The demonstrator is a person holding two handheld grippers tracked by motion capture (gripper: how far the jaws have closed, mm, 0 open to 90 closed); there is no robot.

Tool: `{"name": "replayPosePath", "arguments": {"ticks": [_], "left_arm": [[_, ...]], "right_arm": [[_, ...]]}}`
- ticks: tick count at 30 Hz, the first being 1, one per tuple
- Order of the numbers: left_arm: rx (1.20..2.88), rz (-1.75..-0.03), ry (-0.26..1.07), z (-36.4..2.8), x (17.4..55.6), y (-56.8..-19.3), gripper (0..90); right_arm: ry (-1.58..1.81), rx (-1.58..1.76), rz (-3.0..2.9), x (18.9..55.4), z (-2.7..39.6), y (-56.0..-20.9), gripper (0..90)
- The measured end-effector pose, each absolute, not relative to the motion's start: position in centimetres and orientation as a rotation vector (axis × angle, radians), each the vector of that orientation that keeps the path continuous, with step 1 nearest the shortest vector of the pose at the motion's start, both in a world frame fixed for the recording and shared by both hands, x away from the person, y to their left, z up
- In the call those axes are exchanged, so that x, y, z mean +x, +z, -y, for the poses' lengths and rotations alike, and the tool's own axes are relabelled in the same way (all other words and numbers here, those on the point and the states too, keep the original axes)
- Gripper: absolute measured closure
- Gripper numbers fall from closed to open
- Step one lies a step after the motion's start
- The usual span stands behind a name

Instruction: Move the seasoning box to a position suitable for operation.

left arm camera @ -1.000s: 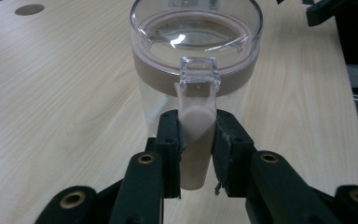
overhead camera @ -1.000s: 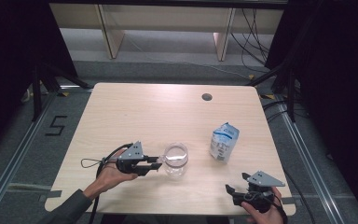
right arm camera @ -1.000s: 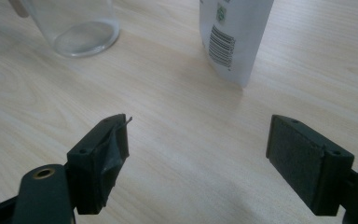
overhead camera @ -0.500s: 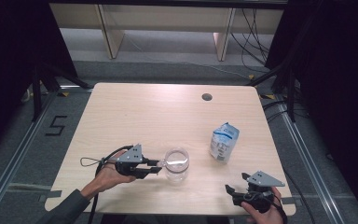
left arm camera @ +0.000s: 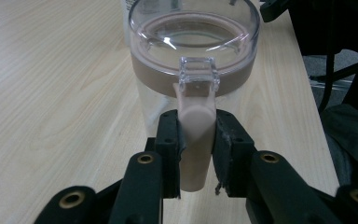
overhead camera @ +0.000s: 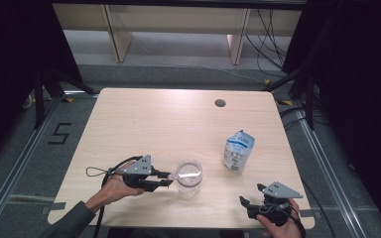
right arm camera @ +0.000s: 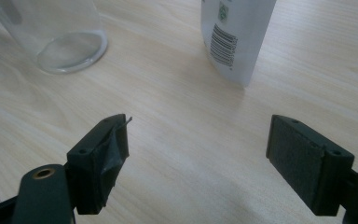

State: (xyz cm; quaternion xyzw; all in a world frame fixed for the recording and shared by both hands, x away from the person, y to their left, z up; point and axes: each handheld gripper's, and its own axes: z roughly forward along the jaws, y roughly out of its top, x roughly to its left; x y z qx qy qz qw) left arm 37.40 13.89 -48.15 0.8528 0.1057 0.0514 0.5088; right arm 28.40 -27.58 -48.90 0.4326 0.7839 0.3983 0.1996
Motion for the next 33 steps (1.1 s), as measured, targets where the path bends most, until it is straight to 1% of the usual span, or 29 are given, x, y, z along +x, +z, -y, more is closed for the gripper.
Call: {"name": "replayPosePath", "arguments": {"ticks": [2,3,4,5,6,8,10,11,12,16,17,20,21,22,26,31,32,33], "left_arm": [[2.063,-0.255,0.133,-13.9,37.4,-48.2,71.7],[2.064,-0.253,0.126,-13.9,37.4,-48.2,69.0],[2.059,-0.288,0.131,-13.8,37.3,-48.3,65.7],[2.068,-0.288,0.155,-13.8,37.3,-48.3,60.3],[2.065,-0.304,0.144,-13.8,37.2,-48.3,55.2],[2.057,-0.296,0.136,-13.8,37.0,-48.2,53.4],[2.051,-0.305,0.152,-13.9,36.9,-47.9,46.4],[2.047,-0.351,0.155,-14.0,36.8,-47.8,41.5],[2.044,-0.345,0.159,-14.2,36.9,-47.7,38.6],[2.001,-0.408,0.174,-15.0,36.4,-47.5,34.8],[1.991,-0.409,0.181,-15.2,36.4,-47.4,34.1],[1.944,-0.454,0.190,-15.7,36.0,-47.1,33.7],[1.932,-0.510,0.187,-15.8,35.8,-47.0,32.8],[1.912,-0.518,0.179,-16.0,35.8,-47.0,31.5],[1.851,-0.581,0.170,-16.0,35.4,-46.6,28.7],[1.783,-0.630,0.160,-16.0,35.0,-46.1,32.7],[1.780,-0.640,0.170,-16.0,35.0,-45.9,34.2],[1.765,-0.640,0.165,-16.0,35.0,-45.8,35.7]], "right_arm": [[1.114,1.209,-2.193,28.4,27.6,-48.9,21.7],[1.120,1.217,-2.202,28.4,27.6,-48.9,21.7],[1.126,1.220,-2.207,28.4,27.6,-48.9,21.7],[1.125,1.217,-2.207,28.4,27.6,-48.9,21.7],[1.121,1.222,-2.204,28.4,27.5,-48.9,21.7],[1.114,1.209,-2.191,28.4,27.6,-48.9,21.7],[1.114,1.209,-2.191,28.4,27.6,-48.9,21.7],[1.108,1.215,-2.185,28.3,27.6,-48.9,21.7],[1.114,1.214,-2.190,28.4,27.6,-48.9,21.7],[1.108,1.216,-2.197,28.3,27.7,-48.9,21.7],[1.114,1.261,-2.189,28.1,27.5,-48.9,21.7],[1.123,1.229,-2.202,28.2,27.7,-48.9,21.7],[1.121,1.258,-2.197,28.0,27.6,-48.9,21.7],[1.111,1.203,-2.192,28.2,27.8,-48.9,21.6],[1.124,1.240,-2.195,28.1,27.7,-48.9,21.6],[1.117,1.186,-2.207,28.3,27.7,-49.0,21.6],[1.132,1.275,-2.200,27.9,27.4,-48.9,21.6],[1.125,1.215,-2.195,28.2,27.6,-49.0,21.5]]}}
